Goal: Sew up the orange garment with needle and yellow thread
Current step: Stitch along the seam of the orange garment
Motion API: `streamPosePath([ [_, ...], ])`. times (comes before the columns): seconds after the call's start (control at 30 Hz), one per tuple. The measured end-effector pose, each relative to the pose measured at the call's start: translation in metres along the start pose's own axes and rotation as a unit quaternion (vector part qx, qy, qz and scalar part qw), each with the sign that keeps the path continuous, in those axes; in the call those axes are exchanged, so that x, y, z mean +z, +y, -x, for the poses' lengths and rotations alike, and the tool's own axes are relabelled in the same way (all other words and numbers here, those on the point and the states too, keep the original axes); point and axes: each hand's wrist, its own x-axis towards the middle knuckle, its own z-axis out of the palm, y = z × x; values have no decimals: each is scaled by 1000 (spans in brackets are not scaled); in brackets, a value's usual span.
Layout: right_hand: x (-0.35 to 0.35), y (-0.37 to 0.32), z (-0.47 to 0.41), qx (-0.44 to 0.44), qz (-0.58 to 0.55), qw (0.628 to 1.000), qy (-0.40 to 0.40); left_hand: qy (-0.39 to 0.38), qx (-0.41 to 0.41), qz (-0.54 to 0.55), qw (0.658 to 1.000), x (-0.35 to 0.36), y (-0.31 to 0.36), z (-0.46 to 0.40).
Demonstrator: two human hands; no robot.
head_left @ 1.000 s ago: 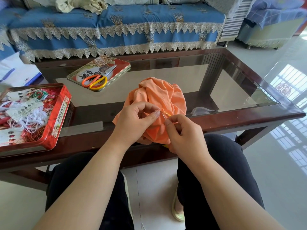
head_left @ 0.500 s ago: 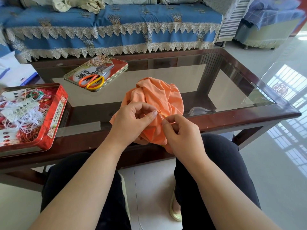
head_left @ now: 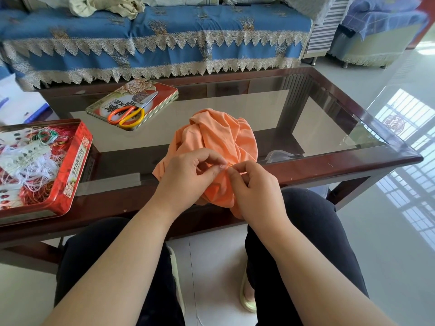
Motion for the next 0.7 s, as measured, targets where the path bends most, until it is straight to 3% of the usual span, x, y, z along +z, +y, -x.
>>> streamPosePath([
  [0.13,3,-2,2,24,-53,998,2,-16,26,-5,1000,2,6,1],
  [0.33,2,-6,4,-17,-96,995,2,-2,-9,34,999,5,6,2],
  [0.7,1,-5,5,-34,-96,995,-5,-19,-32,37,999,4,8,3],
])
